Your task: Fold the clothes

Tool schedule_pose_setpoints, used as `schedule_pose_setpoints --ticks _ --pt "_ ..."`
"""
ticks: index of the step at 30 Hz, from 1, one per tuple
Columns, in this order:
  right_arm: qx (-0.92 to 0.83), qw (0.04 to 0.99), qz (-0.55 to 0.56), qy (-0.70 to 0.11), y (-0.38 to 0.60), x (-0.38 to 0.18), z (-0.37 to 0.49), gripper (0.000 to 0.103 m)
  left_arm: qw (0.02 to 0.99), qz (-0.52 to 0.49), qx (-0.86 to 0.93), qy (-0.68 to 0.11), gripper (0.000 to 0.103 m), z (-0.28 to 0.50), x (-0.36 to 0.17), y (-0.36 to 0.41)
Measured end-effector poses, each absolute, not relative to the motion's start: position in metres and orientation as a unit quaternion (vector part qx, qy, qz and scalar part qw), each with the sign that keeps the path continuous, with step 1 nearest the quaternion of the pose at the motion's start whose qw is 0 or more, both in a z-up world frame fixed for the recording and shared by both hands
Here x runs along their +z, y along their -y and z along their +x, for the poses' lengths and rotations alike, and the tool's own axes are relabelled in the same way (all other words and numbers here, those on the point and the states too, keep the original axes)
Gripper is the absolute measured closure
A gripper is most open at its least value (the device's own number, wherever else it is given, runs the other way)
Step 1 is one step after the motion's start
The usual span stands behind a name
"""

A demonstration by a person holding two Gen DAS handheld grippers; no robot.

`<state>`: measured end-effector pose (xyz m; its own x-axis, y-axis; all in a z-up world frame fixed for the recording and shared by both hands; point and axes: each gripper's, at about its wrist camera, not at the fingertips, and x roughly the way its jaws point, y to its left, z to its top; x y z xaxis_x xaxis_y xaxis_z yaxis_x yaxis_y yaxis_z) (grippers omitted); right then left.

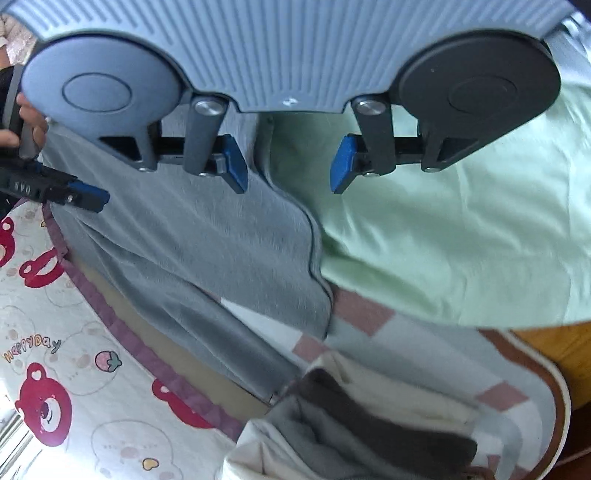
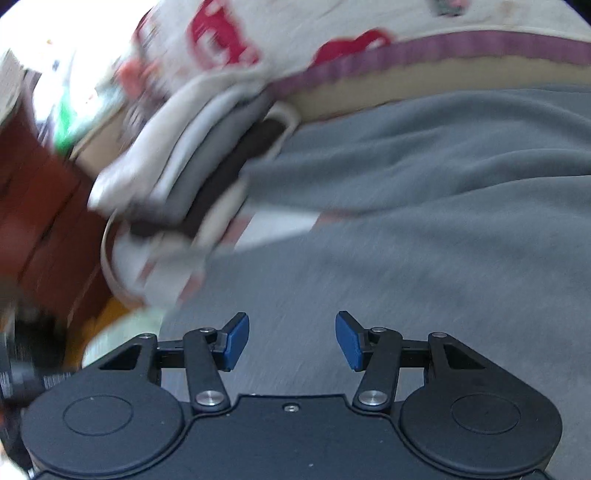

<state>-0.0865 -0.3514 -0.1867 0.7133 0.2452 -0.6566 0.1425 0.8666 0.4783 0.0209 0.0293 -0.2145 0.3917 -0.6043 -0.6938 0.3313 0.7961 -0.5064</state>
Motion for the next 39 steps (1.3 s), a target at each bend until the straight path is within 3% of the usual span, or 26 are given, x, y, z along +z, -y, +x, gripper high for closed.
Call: schedule_pose_setpoints --ticks 5,7,11,12,15,20,25,31,39 --pt "0.039 0.905 0.208 -0.368 0.34 -0.174 -0.086 0.046 0.793 -0.205 -0.313 -0.481 0.054 0.013 -0.22 -0.018" --pt "0.015 0.912 0.221 -0.345 0.353 -0.165 -0.092 0.046 0.783 -0.204 -0.322 -0.492 0.041 0.011 -0.224 -0.009" --pt "-0.073 0.922 0.261 -0.277 0.395 -0.137 -0.115 0.046 0.774 -0.165 -0.303 -0.532 0.039 0.01 -0.239 0.011" --pt "-0.096 0.921 0.272 -0.261 0.408 -0.125 -0.124 0.046 0.768 -0.158 -0.304 -0.54 0.043 0.01 -0.243 0.015" --pt "-0.143 0.91 0.326 -0.213 0.459 -0.077 -0.162 0.046 0.764 -0.14 -0.322 -0.542 0.099 0.007 -0.246 0.027" --pt "-0.219 0.891 0.385 -0.101 0.546 0.018 -0.264 0.044 0.787 -0.139 -0.338 -0.497 0.1 0.006 -0.221 0.032" --pt "-0.331 0.854 0.395 -0.067 0.611 0.053 -0.37 0.043 0.804 -0.136 -0.364 -0.45 0.1 0.011 -0.183 0.036" --pt "-0.364 0.805 0.44 -0.161 0.653 -0.033 -0.43 0.043 0.814 -0.101 -0.37 -0.435 0.1 0.018 -0.167 0.052" --pt "-0.412 0.765 0.44 -0.225 0.681 -0.157 -0.45 0.043 0.812 -0.047 -0.365 -0.453 0.1 0.024 -0.17 0.062"
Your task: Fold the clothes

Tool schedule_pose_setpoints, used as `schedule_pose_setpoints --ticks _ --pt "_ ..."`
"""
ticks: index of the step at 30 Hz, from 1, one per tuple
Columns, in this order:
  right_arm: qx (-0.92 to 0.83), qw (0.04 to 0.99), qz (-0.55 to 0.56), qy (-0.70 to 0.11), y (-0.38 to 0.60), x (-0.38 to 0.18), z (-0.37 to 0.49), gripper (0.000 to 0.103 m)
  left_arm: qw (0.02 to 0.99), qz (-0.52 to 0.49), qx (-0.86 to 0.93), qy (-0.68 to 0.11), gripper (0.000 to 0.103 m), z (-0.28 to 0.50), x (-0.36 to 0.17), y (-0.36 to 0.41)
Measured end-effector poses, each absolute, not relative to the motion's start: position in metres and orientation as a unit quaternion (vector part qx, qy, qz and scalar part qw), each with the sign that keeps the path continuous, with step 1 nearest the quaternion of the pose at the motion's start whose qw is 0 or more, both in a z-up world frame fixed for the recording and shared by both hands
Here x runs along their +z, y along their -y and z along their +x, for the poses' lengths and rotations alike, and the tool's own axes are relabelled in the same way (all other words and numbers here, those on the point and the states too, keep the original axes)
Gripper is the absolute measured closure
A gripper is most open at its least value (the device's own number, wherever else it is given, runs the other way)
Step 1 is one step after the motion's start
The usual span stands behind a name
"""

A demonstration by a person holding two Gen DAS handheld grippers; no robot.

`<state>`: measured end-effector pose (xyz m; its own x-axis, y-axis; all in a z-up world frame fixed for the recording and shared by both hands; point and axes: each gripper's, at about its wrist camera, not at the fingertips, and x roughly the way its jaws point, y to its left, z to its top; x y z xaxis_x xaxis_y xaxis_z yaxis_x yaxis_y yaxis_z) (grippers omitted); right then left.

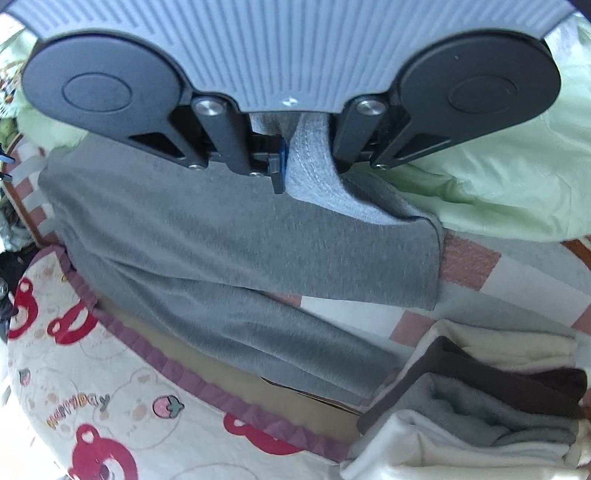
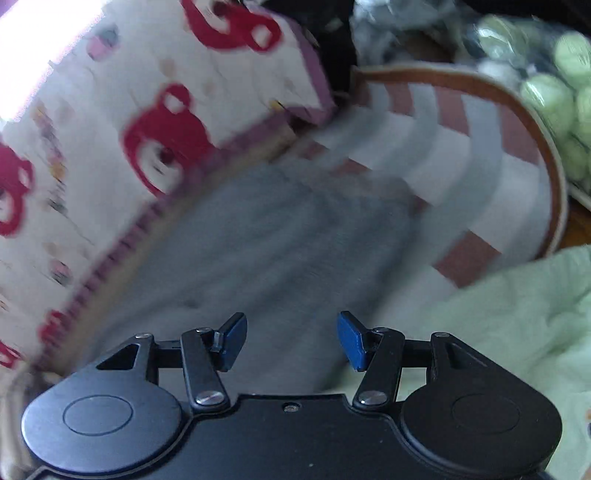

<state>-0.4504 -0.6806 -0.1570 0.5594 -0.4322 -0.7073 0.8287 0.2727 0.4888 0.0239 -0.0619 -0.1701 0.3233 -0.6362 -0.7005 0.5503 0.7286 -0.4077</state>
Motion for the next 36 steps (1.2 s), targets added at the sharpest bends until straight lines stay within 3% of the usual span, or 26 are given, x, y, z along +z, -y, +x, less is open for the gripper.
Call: schedule_pose_setpoints --ticks 3,9,13,16,18,19,20,24,27,30,33,36 --pt "-0.392 0.764 0.451 -0.242 0.679 -0.189 -0.446 0.043 0.817 -0.034 -0.363 -0.448 0.1 0.019 -0.17 0.063" --pt "-0.41 0.731 0.512 -0.189 0.691 -0.239 -0.439 0.042 0.829 -0.009 -0.369 -0.421 0.1 0.001 -0.163 0.062" --pt "-0.435 0.709 0.524 -0.183 0.706 -0.262 -0.417 0.04 0.825 -0.044 -0.367 -0.428 0.1 0.004 -0.157 0.054" --pt "-0.462 0.703 0.516 -0.161 0.717 -0.269 -0.403 0.032 0.816 -0.077 -0.352 -0.452 0.1 0.012 -0.159 0.048" --pt "-0.482 0.693 0.518 -0.14 0.731 -0.267 -0.396 0.033 0.814 -0.09 -0.344 -0.46 0.1 0.016 -0.161 0.044" --pt "-0.482 0.691 0.525 -0.124 0.737 -0.263 -0.396 0.06 0.815 -0.091 -0.343 -0.459 0.1 0.016 -0.161 0.043" --pt "-0.483 0.688 0.532 -0.108 0.744 -0.259 -0.396 0.095 0.815 -0.093 -0.342 -0.458 0.1 0.017 -0.161 0.041" --pt "-0.477 0.74 0.473 -0.029 0.728 -0.193 -0.404 0.097 0.821 -0.152 -0.352 -0.423 0.1 0.009 -0.13 0.009" --pt "-0.484 0.801 0.347 -0.058 0.678 -0.141 -0.41 0.098 0.835 -0.187 -0.34 -0.39 0.1 -0.009 -0.111 -0.026" --pt "-0.497 0.8 0.318 -0.108 0.647 -0.15 -0.43 0.099 0.831 -0.183 -0.316 -0.419 0.1 -0.021 -0.126 -0.051" --pt "-0.5 0.785 0.309 -0.196 0.64 -0.198 -0.433 0.099 0.818 -0.16 -0.297 -0.466 0.1 -0.025 -0.155 -0.06" --pt "-0.488 0.781 0.313 -0.233 0.639 -0.227 -0.433 0.099 0.817 -0.125 -0.287 -0.484 0.1 -0.024 -0.17 -0.055"
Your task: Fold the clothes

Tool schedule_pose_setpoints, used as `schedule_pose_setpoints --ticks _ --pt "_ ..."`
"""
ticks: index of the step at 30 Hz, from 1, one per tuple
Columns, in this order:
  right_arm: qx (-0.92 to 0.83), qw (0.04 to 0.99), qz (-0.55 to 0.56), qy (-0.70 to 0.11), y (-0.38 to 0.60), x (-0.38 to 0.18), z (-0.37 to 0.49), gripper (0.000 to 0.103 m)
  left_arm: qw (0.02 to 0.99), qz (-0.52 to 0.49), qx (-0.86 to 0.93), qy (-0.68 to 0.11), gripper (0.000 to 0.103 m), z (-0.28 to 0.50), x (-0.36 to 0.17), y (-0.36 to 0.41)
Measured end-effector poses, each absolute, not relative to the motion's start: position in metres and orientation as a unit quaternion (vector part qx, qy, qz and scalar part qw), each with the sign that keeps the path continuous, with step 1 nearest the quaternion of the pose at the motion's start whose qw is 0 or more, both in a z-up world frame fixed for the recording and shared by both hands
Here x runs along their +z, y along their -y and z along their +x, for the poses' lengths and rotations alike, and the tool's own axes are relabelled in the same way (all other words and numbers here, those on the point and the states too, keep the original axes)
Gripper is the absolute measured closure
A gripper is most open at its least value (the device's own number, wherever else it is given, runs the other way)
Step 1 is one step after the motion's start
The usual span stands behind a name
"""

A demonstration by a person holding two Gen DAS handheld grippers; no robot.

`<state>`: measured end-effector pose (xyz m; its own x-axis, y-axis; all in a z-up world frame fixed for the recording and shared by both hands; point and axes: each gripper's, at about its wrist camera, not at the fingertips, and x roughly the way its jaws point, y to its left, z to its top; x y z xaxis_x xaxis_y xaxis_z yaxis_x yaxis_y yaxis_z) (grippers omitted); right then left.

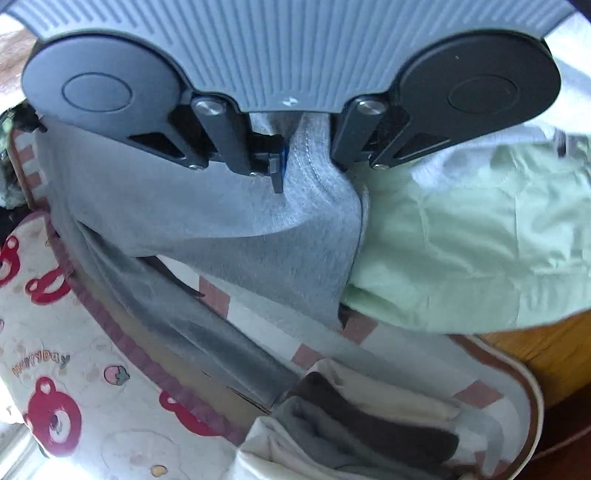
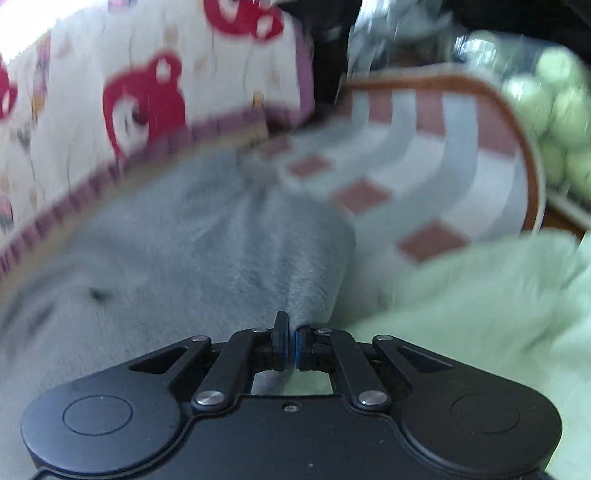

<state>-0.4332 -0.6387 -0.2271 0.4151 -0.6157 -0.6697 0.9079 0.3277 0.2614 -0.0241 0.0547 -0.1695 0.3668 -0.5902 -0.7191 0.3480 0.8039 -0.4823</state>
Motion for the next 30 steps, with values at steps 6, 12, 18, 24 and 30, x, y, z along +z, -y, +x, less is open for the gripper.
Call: schedule_pose_setpoints --ticks 6,12,18,24,30 --pt "-0.474 0.789 0.322 -0.221 0.647 -0.213 -0.436 0.098 0.859 -0.153 -0.337 -0.354 0.1 -0.04 -0.101 -0.061" --pt "-0.474 0.778 0.328 -0.252 0.65 -0.234 -0.439 0.095 0.834 -0.092 -0.255 -0.48 0.1 -0.05 -0.157 -0.061" --pt "-0.483 0.775 0.293 -0.283 0.651 -0.232 -0.429 0.095 0.811 -0.138 -0.208 -0.53 0.098 -0.047 -0.194 -0.083" --pt "-0.48 0.774 0.292 -0.293 0.655 -0.226 -0.43 0.094 0.839 -0.197 -0.19 -0.471 0.094 -0.014 -0.166 -0.11" --pt "-0.467 0.77 0.348 -0.262 0.665 -0.231 -0.437 0.073 0.825 -0.139 -0.261 -0.481 0.093 0.017 -0.179 -0.043"
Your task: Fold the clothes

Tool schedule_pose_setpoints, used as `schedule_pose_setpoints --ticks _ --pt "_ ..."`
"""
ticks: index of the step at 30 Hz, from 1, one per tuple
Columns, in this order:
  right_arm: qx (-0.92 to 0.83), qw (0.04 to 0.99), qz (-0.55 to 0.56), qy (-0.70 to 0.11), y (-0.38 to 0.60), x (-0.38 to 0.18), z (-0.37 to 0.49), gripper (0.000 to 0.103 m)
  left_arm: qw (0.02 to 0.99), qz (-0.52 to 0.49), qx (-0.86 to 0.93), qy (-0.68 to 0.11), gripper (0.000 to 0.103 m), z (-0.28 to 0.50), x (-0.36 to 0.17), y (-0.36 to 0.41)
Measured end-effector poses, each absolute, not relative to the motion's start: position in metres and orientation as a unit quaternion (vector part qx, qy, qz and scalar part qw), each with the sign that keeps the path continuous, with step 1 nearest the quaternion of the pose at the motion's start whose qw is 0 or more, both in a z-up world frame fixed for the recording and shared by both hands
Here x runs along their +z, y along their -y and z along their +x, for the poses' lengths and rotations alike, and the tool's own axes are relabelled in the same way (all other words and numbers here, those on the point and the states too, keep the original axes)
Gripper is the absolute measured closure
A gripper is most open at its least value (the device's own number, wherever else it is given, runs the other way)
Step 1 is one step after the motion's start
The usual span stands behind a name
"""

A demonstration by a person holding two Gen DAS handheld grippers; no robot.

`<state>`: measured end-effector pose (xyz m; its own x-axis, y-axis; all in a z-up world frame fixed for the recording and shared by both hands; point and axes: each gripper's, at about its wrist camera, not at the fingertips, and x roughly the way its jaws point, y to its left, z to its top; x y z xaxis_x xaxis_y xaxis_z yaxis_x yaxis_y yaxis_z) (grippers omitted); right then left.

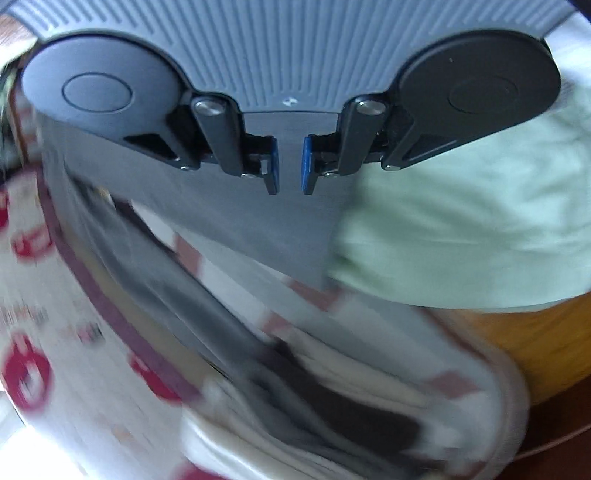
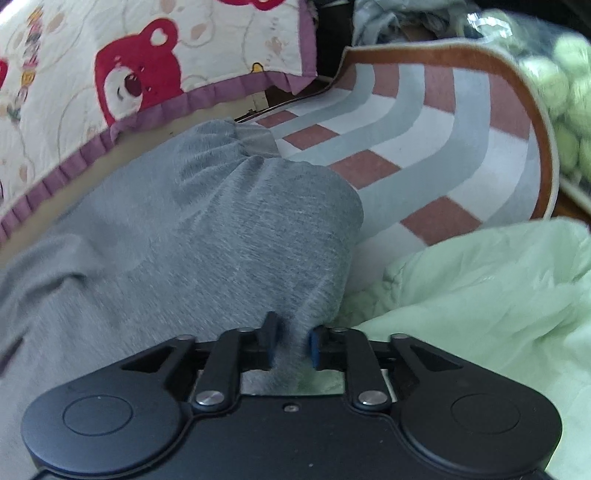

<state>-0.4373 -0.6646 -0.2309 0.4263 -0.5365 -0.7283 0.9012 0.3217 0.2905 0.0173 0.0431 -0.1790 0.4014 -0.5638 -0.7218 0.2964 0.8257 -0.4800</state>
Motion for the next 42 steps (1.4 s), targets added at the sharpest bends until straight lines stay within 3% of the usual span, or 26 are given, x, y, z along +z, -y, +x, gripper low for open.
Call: schedule_pose_setpoints --ticks 6,11,16,20,22,24,25,26,29,31,34,37,39,40,42 --pt "-0.462 0.755 0.412 -0.215 0.688 -0.226 -0.456 0.062 0.798 0.05 -0.327 -0.503 0.09 0.008 -0.202 0.072" --pt "-0.47 0.737 0.458 -0.159 0.711 -0.215 -0.489 0.041 0.8 0.151 -0.285 -0.506 0.09 -0.004 -0.214 0.092" --pt "-0.436 0.683 0.574 -0.116 0.75 -0.243 -0.505 0.036 0.799 0.08 -0.267 -0.532 0.09 0.008 -0.21 0.071" --pt "-0.435 0.667 0.594 -0.115 0.769 -0.255 -0.483 0.031 0.801 0.076 -0.303 -0.51 0.09 0.002 -0.198 0.071" --pt "-0.432 0.661 0.603 -0.112 0.781 -0.257 -0.465 0.031 0.802 0.079 -0.304 -0.508 0.09 0.001 -0.198 0.075" --pt "-0.407 0.668 0.615 -0.101 0.79 -0.25 -0.453 0.058 0.802 0.07 -0.299 -0.513 0.09 0.003 -0.199 0.078" --pt "-0.394 0.671 0.621 -0.095 0.795 -0.247 -0.446 0.084 0.802 0.066 -0.296 -0.515 0.09 0.004 -0.199 0.079" --pt "-0.396 0.69 0.599 -0.095 0.795 -0.233 -0.441 0.086 0.801 0.061 -0.294 -0.517 0.09 0.004 -0.199 0.08" --pt "-0.476 0.792 0.359 -0.133 0.764 -0.148 -0.429 0.094 0.801 0.079 -0.3 -0.512 0.09 0.002 -0.194 0.09" --pt "-0.513 0.807 0.239 -0.168 0.745 -0.128 -0.428 0.095 0.798 0.109 -0.297 -0.514 0.09 0.002 -0.198 0.098" --pt "-0.552 0.773 0.134 -0.283 0.747 -0.163 -0.415 0.089 0.79 0.13 -0.297 -0.52 0.09 0.004 -0.204 0.108" --pt "-0.545 0.742 0.122 -0.37 0.757 -0.21 -0.407 0.087 0.789 0.121 -0.299 -0.524 0.09 0.006 -0.202 0.113" --pt "-0.562 0.721 0.122 -0.387 0.757 -0.219 -0.406 0.075 0.794 0.109 -0.308 -0.512 0.09 0.005 -0.193 0.114" --pt "-0.57 0.712 0.131 -0.388 0.756 -0.22 -0.407 0.062 0.797 0.106 -0.313 -0.506 0.09 0.004 -0.189 0.115" --pt "-0.588 0.705 0.176 -0.355 0.755 -0.205 -0.416 0.062 0.805 0.098 -0.319 -0.491 0.087 0.004 -0.18 0.115"
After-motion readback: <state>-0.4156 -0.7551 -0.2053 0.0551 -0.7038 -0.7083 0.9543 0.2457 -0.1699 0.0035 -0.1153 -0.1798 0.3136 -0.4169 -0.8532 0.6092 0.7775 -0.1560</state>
